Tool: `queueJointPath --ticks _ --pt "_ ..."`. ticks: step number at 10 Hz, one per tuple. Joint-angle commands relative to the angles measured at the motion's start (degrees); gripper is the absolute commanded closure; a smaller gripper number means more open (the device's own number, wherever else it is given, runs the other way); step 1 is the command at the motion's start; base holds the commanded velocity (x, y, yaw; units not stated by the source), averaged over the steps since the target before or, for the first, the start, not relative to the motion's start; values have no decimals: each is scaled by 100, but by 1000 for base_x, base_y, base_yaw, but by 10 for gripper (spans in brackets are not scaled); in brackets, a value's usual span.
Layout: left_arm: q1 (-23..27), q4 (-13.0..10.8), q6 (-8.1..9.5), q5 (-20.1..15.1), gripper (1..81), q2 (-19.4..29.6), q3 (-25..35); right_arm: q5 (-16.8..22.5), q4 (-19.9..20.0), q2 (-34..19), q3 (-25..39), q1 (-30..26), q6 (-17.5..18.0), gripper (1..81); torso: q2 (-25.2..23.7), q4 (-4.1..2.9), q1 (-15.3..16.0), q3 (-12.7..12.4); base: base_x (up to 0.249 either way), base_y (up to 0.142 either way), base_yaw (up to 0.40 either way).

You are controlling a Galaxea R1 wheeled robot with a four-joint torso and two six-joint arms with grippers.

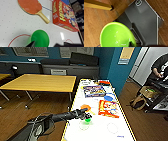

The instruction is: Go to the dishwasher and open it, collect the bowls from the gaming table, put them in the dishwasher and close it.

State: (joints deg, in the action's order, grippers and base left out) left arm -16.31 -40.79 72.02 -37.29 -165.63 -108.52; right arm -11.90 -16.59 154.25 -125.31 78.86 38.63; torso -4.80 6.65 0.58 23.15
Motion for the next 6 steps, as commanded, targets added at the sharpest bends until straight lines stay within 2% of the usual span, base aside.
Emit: queueJointPath --ticks 1,6 --pt "976 -105 -4 -68 10 -155 103 267 -99 -155 60 -173 -14 811 0 0 0 0 0 0 0" --pt "984 -122 -4 -68 10 -392 -117 267 -99 -163 60 -181 -14 811 0 0 0 0 0 0 0"
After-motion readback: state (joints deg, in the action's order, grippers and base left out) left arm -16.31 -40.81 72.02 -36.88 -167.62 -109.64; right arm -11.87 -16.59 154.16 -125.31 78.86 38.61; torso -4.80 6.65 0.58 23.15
